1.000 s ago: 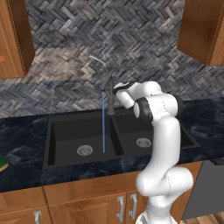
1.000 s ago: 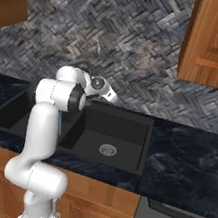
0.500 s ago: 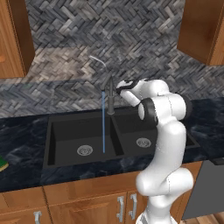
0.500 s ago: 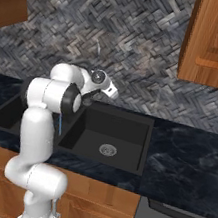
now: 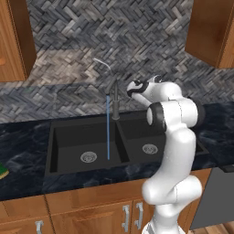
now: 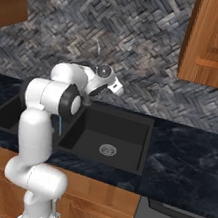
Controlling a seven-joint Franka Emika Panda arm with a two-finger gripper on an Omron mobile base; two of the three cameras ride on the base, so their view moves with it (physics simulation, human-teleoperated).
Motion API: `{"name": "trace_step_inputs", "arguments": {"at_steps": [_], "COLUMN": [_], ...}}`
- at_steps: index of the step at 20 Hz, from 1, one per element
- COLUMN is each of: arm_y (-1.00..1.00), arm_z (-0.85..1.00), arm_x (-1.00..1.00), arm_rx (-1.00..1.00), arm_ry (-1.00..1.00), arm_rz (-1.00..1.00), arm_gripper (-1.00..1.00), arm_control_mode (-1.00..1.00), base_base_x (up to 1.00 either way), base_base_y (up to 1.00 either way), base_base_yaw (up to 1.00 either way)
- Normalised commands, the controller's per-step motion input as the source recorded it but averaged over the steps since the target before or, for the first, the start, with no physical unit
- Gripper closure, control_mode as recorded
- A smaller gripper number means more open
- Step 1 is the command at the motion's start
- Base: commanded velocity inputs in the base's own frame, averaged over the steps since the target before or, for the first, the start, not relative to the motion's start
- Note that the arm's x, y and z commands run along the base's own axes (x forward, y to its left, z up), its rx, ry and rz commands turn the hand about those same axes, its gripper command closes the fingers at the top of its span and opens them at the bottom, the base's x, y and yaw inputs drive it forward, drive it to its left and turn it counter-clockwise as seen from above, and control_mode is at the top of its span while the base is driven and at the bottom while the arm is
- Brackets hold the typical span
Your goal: Soak the sponge with water for a few seconds and then drop it inside the sink.
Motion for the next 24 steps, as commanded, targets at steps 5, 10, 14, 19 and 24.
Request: {"name": "trace_step_inputs", "arguments": {"at_steps": [5, 10, 14, 19, 24], "arm_y": [-0.05, -0.05, 0.0, 0.0, 0.0], "arm_z": [0.16, 0.09, 0.23, 0.17, 0.38], "arm_x": [-0.5, -0.98, -0.79, -0.19, -0.37], "arm_rx": [0.0, 0.02, 0.0, -0.02, -0.08], "arm_ry": [0.04, 0.0, 0.01, 0.04, 0.1], "arm_rz": [0.0, 0.0, 0.01, 0.01, 0.0], "arm_gripper": [-1.0, -1.0, -1.0, -1.0, -1.0], "arm_control_mode": [-1.0, -1.0, -1.0, -1.0, -1.0], "base_base_x": [0.0, 0.0, 0.0, 0.0, 0.0], "base_base_y": [0.0, 0.0, 0.0, 0.0, 0.0], "base_base_yaw": [0.0, 0.0, 0.0, 0.0, 0.0]}}
